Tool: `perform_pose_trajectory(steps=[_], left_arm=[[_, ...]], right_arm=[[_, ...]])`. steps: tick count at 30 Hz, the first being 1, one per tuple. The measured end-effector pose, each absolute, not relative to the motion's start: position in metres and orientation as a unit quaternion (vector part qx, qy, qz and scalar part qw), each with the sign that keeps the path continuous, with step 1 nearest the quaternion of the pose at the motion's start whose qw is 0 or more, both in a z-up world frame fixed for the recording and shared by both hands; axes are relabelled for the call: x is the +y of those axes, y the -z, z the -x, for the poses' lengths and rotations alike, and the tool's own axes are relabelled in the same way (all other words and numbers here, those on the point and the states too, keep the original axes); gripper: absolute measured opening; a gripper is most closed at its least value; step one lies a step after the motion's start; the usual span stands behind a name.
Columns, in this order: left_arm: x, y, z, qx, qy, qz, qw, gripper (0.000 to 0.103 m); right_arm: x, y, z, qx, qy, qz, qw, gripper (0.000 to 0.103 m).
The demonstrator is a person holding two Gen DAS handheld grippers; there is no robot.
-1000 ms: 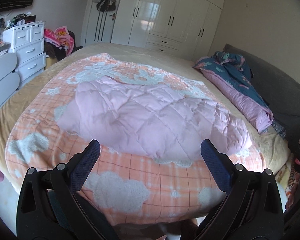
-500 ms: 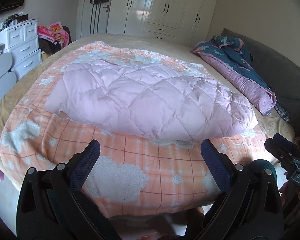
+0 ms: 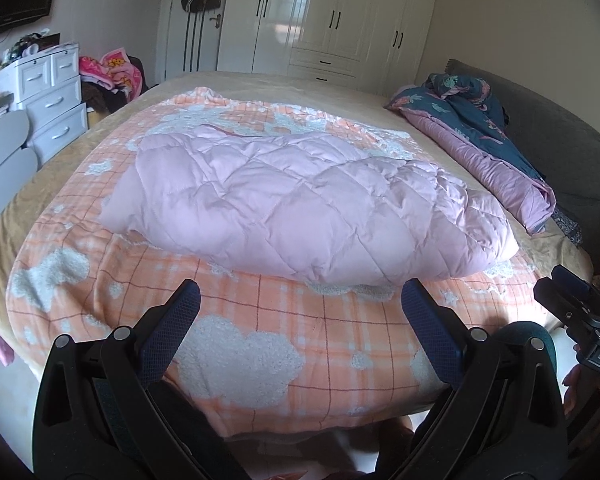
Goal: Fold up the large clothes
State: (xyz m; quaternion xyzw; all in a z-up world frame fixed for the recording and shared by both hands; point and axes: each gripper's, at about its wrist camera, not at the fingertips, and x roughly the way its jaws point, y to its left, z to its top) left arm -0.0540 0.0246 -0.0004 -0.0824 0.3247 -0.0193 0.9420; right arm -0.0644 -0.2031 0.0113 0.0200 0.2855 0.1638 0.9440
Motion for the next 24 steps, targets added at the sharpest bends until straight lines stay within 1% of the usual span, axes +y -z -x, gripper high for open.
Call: perform_pose_trajectory(steps=[24], left_arm=[[0.0237, -0.0025, 0.0536, 0.325, 0.012, 0.072, 0.943, 0.094]], right_arm=[[-0.2027, -0.0165, 0.0662, 0.283, -0.170, -0.021, 0.944, 0.099]])
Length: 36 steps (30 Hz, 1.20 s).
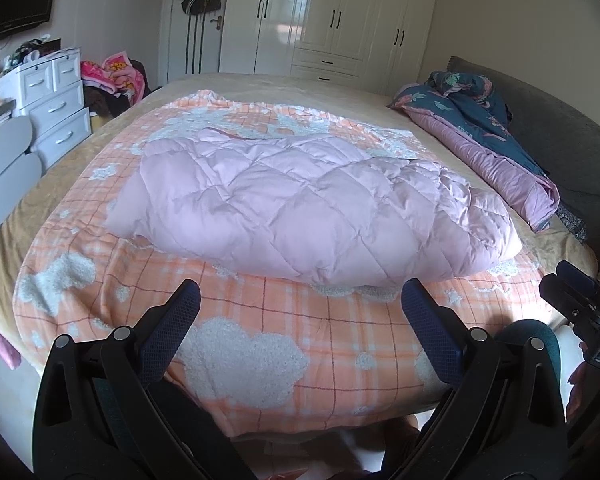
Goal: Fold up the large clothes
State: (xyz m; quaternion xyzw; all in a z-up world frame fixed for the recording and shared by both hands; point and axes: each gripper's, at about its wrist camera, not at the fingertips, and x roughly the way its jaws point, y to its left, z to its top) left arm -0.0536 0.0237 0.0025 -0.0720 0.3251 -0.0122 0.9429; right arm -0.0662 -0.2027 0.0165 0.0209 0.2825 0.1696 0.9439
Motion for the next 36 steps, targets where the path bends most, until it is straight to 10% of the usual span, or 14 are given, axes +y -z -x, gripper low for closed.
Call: perform_pose_trajectory(steps=[36], left_arm=[[0.0245, -0.0059, 0.0555, 0.322, 0.003, 0.065, 0.944, 0.094]], right_arm=[[-0.2040, -0.0159, 0.0678, 0.283, -0.169, -0.023, 0.944, 0.099]])
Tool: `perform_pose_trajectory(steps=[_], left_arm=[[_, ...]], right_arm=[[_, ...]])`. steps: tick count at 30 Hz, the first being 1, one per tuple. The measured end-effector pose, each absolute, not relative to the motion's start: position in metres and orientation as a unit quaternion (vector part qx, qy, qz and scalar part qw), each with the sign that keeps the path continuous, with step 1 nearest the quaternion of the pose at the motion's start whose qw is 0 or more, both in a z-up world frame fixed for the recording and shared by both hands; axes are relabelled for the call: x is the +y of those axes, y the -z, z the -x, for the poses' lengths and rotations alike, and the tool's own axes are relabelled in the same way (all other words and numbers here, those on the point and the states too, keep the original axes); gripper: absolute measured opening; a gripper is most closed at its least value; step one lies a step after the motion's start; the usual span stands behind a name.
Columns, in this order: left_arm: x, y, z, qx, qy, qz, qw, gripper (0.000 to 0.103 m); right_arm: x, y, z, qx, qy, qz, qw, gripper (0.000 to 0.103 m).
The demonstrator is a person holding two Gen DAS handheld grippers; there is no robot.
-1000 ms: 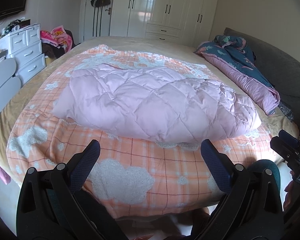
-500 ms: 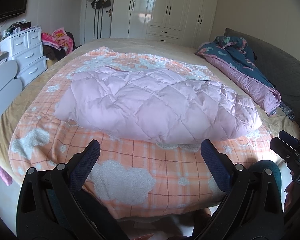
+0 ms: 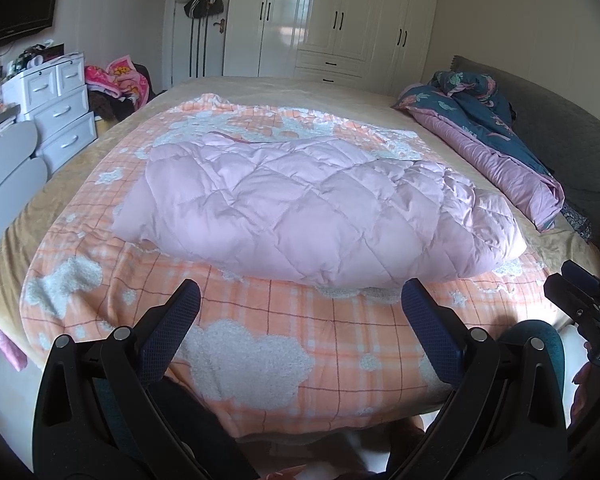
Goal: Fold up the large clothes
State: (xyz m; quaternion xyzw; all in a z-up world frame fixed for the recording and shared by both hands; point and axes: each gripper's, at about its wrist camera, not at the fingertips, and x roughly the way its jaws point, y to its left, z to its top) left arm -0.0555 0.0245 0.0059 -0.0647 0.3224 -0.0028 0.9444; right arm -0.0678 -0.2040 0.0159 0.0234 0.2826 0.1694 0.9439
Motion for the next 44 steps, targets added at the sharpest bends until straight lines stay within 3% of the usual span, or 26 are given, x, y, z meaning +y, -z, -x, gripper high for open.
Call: perform_pose_trajectory(steps=[23, 30, 37, 44], left_arm=[[0.036, -0.009, 0.059, 0.317, -0.003, 0.078, 0.945, 0.094], [0.049, -0.007, 0.056, 0.328, -0.019, 0.094, 0.940, 0.094], [0.100, 0.008, 0.035, 0.340, -0.092, 0.114, 0.929, 0.094], [0.258, 0.031, -0.026, 0.354, -0.259, 0.152, 0.886, 0.094]], right_arm=[[-0.210, -0.021, 0.070, 0.280, -0.157, -0.021, 0.947, 0.099], [-0.253, -0.023, 0.071, 0.273, -0.098, -0.048, 0.956, 0.099], [-0.376, 0.000, 0.079, 0.279, 0.072, -0.104, 0.952, 0.099], [-0.590, 0.097, 0.114, 0.352, 0.371, -0.177, 0.841, 0.099]])
